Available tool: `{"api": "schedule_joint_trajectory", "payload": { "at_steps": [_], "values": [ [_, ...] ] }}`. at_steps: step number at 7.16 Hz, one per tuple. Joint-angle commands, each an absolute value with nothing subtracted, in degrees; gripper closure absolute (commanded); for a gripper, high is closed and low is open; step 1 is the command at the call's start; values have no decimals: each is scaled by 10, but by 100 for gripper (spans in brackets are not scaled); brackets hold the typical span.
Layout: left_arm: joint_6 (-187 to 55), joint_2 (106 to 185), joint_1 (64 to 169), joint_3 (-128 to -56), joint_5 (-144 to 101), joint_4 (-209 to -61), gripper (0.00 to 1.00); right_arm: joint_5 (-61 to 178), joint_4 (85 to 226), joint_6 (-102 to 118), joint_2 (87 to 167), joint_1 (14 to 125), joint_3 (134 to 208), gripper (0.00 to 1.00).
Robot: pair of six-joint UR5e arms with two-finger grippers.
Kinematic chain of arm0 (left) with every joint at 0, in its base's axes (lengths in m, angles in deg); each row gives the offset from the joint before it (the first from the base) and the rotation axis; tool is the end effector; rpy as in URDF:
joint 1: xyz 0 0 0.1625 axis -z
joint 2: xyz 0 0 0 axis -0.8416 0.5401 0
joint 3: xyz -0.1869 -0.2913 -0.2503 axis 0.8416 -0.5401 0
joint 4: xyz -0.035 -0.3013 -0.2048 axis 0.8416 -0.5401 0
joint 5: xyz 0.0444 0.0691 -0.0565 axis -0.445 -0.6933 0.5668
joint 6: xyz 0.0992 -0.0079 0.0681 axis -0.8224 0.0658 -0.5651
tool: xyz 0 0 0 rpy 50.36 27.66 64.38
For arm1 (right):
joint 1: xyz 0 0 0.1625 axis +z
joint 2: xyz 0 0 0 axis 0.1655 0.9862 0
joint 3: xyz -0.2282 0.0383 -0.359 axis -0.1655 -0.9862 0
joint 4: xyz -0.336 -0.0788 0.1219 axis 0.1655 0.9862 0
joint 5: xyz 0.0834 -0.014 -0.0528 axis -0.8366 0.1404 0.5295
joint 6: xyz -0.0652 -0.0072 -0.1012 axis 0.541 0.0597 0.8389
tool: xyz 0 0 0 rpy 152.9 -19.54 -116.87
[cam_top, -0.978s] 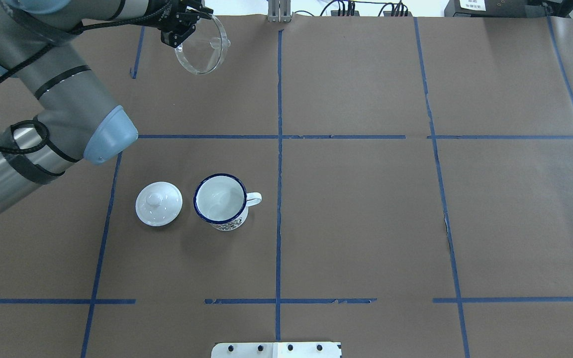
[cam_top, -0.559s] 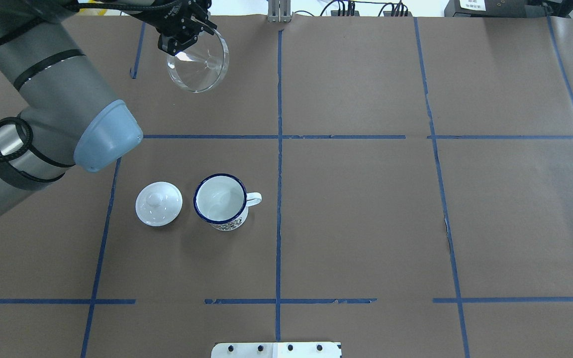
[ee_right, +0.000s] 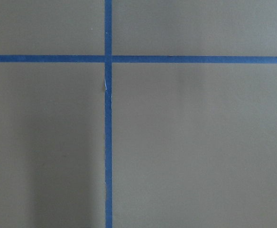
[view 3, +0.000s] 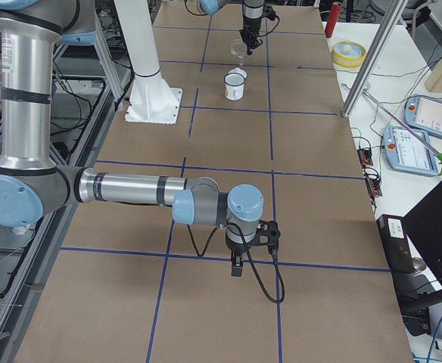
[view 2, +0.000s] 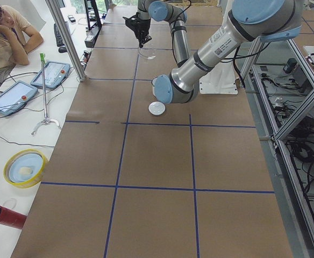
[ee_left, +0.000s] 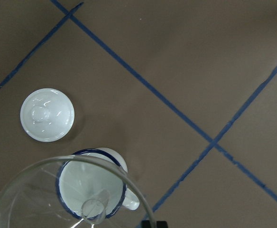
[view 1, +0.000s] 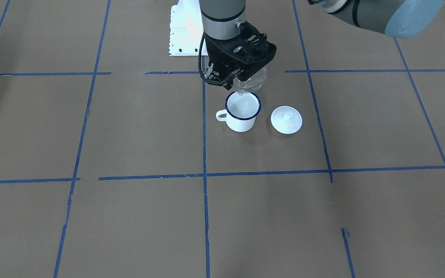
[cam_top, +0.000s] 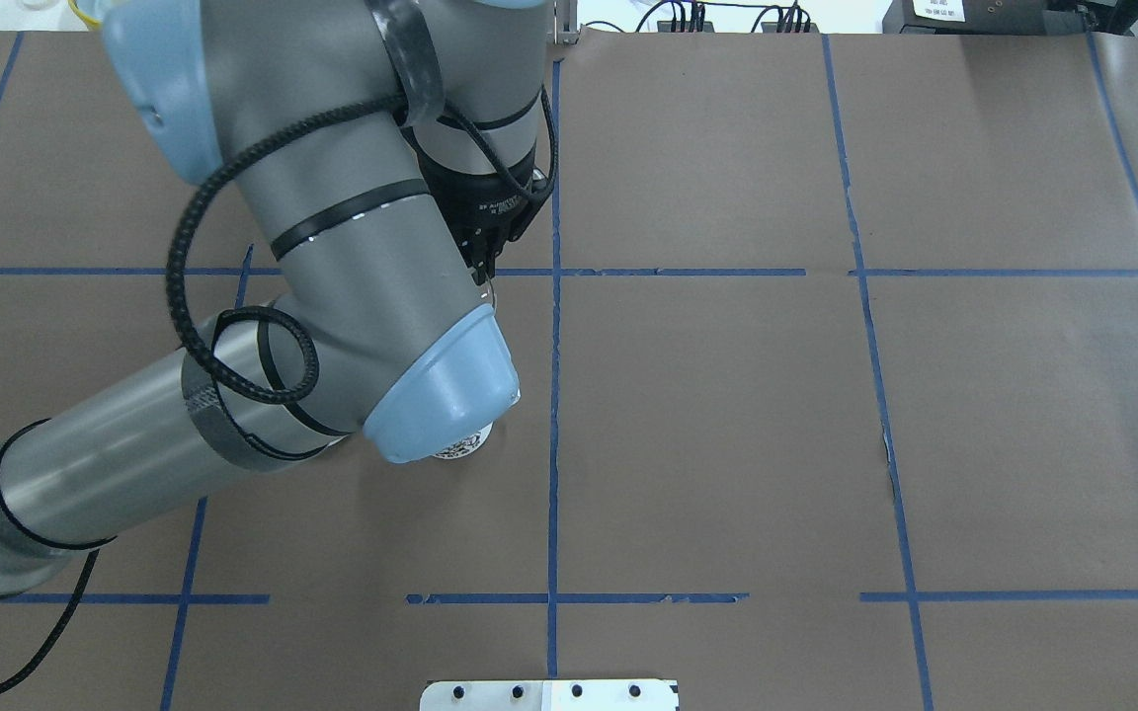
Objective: Place funnel on cup
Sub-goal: 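Lift the funnel and carry it over the open mug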
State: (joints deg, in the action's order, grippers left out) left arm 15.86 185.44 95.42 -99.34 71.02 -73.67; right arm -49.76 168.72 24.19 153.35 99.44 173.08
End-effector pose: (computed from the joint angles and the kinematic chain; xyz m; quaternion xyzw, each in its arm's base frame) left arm 0.4521 -0.4610 0.1010 -0.1194 0.3218 -0.3021 0.8894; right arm 0.0532 -0.3933 0.6868 -0.0092 -0.3520 0.0052 0.9359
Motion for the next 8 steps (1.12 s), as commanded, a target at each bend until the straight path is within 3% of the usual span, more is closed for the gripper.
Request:
{"api": "schedule_joint_trajectory", "payload": {
  "at_steps": [1,3,8],
  "values": [
    [150,1802,938,-985,709,-803,100,-498,1687,242,1534,994,1731,0],
    [150,1766,918,-984,705,-848,100,-498,1687,242,1534,994,1731,0],
    [149,1762,902,-917,703,-924,100,-498,1687,242,1534,994,1731,0]
  ]
}}
